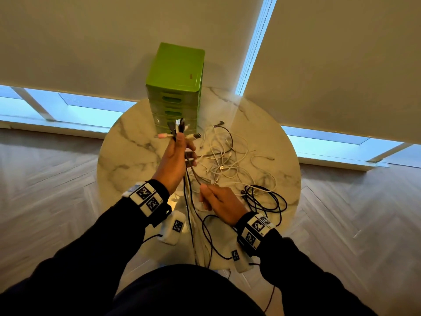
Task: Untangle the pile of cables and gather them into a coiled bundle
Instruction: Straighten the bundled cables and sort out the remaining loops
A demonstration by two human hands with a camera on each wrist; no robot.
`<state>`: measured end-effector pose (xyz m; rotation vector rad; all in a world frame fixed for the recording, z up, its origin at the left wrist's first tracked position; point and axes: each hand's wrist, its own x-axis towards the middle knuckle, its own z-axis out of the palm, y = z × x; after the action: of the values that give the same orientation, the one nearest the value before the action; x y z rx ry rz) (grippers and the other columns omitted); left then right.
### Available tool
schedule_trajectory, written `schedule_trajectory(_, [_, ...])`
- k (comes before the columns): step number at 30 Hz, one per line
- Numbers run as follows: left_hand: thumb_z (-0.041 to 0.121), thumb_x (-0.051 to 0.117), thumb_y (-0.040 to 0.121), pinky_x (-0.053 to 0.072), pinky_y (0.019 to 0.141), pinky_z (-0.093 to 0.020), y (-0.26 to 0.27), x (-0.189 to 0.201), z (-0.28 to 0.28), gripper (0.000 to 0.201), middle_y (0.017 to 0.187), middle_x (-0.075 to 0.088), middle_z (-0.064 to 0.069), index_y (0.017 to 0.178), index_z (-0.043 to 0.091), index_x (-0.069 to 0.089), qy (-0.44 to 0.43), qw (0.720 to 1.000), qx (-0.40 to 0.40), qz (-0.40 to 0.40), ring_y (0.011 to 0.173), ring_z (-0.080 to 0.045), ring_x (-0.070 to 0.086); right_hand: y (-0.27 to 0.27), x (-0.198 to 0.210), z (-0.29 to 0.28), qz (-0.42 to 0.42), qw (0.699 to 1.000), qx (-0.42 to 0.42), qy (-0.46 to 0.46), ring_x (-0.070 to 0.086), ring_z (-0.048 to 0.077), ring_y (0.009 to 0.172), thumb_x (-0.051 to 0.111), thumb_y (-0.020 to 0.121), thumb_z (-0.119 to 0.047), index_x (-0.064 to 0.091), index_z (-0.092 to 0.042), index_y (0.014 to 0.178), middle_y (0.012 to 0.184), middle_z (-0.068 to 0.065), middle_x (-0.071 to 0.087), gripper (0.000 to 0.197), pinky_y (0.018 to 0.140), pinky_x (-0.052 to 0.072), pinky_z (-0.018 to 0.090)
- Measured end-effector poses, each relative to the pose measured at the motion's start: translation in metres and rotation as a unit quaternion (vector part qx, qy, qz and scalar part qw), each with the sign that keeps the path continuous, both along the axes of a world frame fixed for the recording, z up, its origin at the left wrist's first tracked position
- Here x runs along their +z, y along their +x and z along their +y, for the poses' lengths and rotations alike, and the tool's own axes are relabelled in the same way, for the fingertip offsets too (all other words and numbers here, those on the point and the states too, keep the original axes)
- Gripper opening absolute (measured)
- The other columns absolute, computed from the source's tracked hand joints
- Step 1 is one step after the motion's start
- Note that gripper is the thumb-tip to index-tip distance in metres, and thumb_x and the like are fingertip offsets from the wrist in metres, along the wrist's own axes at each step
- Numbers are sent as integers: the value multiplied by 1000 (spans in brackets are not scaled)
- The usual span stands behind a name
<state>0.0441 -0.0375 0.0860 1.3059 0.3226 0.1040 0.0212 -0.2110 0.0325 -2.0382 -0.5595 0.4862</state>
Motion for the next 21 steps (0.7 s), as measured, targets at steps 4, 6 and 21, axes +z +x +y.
schedule_trajectory(4, [52,28,106,50,52,-31,7,18,23,37,67,40,5,96,27,54,-53,998,14,-18,56,-12,46,18,-37,-10,41,997,52,-45,60,21,70,33,108,-41,61,-18,82,73,7,64,44,75,48,35])
schedule_trajectory(6, [53,27,106,25,45,-23,11,30,37,40,62,33,8,84,26,47,-62,997,29,-26,49,-7,30,28,-51,-13,46,992,78,-88,59,9,69,35,108,-39,61,-22,80,75,4,66,41,75,47,29])
schedule_trajectory(21, [32,33,110,28,55,-24,-4,7,38,29,74,39,3,91,21,50,92,990,96,41,61,-7,33,93,29,72,-113,990,-86,13,56,18,67,42,106,-38,56,-18,80,69,-4,58,37,64,41,33])
